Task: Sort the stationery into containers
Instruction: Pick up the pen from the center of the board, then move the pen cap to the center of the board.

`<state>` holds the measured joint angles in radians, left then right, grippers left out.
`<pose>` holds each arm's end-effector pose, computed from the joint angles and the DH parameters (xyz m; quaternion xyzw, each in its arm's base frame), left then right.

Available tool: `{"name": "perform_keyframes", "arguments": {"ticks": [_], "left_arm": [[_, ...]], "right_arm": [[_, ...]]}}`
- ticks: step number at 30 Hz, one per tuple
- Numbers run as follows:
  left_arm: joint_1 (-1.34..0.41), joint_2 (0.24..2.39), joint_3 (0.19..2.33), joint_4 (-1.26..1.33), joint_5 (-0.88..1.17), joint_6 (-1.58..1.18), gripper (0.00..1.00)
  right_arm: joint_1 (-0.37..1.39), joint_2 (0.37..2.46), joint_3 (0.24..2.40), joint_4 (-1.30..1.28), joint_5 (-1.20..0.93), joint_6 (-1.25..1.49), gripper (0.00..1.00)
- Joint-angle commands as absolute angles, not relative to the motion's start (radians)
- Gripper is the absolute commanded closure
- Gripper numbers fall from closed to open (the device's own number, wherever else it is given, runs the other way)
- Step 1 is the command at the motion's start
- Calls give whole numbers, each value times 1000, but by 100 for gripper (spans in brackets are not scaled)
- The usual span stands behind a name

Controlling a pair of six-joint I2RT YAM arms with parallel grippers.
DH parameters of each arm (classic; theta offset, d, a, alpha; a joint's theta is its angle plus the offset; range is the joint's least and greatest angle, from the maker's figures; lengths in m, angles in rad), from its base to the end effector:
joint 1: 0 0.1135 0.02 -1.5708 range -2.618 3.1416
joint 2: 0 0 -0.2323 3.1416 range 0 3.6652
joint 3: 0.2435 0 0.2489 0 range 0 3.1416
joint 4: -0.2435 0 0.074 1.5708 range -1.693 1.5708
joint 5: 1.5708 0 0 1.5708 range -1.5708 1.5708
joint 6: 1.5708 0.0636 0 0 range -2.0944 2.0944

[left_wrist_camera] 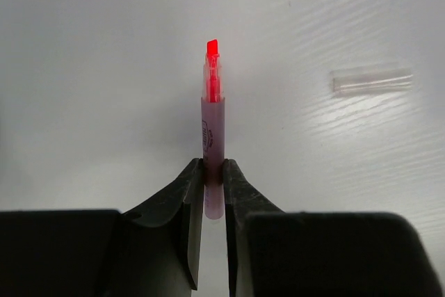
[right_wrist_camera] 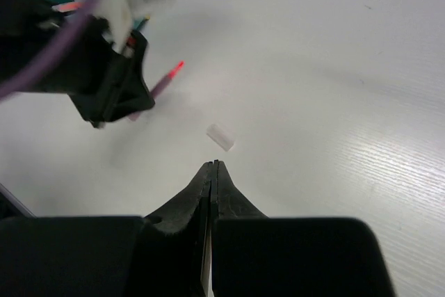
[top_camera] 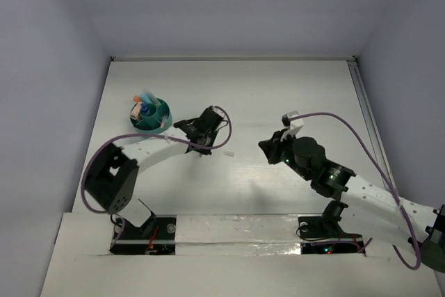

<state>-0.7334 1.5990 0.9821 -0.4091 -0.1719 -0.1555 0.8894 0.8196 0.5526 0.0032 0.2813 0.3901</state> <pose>0.2518 -0.2122 0.1380 0.2513 0.9264 -0.0406 0.2776 0.1653 0.1758 0.2422 -0.1116 0.7828 0.2701 0.5494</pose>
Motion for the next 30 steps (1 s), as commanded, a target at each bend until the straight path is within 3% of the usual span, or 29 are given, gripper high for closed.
{"name": "perform_keyframes", "arguments": {"ticks": [1,6,12,23,30], "left_arm": [[-729,1406,956,-325,-271,-258,100],[-729,1093,815,-44,-287,-379,100],[-729,861,623,196,-249,-454,100],[-729,673,303,532,-115,-480,100],[-729,679,249,601,-68,-436,100]], "right_arm": [[888,856,592,21,252,406,100],[888,977,607,40,141,440,100],[888,1214,637,118,8,502,100],[888,1557,738,185,-17,520,100],[888,1675,833,156,124,494,100]]}}
